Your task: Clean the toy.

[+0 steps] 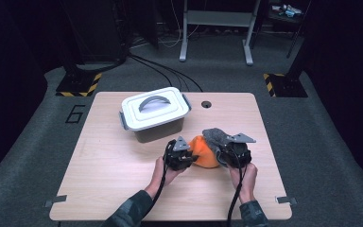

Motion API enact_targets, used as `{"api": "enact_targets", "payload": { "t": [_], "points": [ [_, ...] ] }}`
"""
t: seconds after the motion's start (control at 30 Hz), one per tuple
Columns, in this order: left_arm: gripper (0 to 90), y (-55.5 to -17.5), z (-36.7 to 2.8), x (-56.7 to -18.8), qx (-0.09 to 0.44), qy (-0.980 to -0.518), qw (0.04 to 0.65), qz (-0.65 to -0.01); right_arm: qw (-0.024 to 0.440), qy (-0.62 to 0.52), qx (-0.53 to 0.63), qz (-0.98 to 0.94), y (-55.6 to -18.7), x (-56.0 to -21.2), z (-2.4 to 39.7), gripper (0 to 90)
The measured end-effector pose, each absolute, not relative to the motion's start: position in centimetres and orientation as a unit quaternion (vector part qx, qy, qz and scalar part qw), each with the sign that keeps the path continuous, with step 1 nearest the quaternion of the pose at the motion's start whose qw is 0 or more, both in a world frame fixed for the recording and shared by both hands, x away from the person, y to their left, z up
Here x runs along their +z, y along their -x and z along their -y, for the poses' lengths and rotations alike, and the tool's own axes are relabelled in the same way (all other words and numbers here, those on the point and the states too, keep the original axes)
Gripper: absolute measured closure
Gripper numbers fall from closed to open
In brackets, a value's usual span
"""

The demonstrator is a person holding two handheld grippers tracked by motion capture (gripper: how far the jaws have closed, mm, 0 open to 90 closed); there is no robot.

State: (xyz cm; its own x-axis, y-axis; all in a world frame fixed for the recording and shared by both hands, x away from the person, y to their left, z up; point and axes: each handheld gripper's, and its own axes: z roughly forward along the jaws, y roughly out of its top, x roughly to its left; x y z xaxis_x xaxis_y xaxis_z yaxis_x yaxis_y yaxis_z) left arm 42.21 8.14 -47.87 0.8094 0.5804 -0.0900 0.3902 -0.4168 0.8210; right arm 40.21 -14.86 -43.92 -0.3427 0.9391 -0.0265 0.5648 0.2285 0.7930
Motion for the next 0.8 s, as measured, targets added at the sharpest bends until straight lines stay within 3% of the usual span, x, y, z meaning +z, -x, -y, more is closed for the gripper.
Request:
{"api": "enact_targets", "payload": {
  "t": [0.23, 0.3, 0.73, 0.8],
  "points": [
    [74.8, -41.9, -7.8, -47.6, 0.097, -0.833, 0.454, -0.302, 0.273, -0.469, 0.367, -0.756, -38.6, -41.9, 12.0, 72.9],
    [74.9, -42.1, -8.3, -48.0, 0.090, -0.829, 0.456, -0.311, 0.298, -0.455, 0.332, -0.771, -38.9, -42.5, 10.4, 73.1],
    [73.8, -42.1, -8.3, -48.4, 0.090, -0.828, 0.463, -0.303, 0.258, -0.534, 0.325, -0.737, -41.5, -45.3, 14.8, 73.2],
    [63.7, -42.0, -8.1, -47.9, 0.112, -0.842, 0.446, -0.282, 0.257, -0.533, 0.327, -0.737, -41.5, -45.3, 14.8, 73.3]
  ]
}}
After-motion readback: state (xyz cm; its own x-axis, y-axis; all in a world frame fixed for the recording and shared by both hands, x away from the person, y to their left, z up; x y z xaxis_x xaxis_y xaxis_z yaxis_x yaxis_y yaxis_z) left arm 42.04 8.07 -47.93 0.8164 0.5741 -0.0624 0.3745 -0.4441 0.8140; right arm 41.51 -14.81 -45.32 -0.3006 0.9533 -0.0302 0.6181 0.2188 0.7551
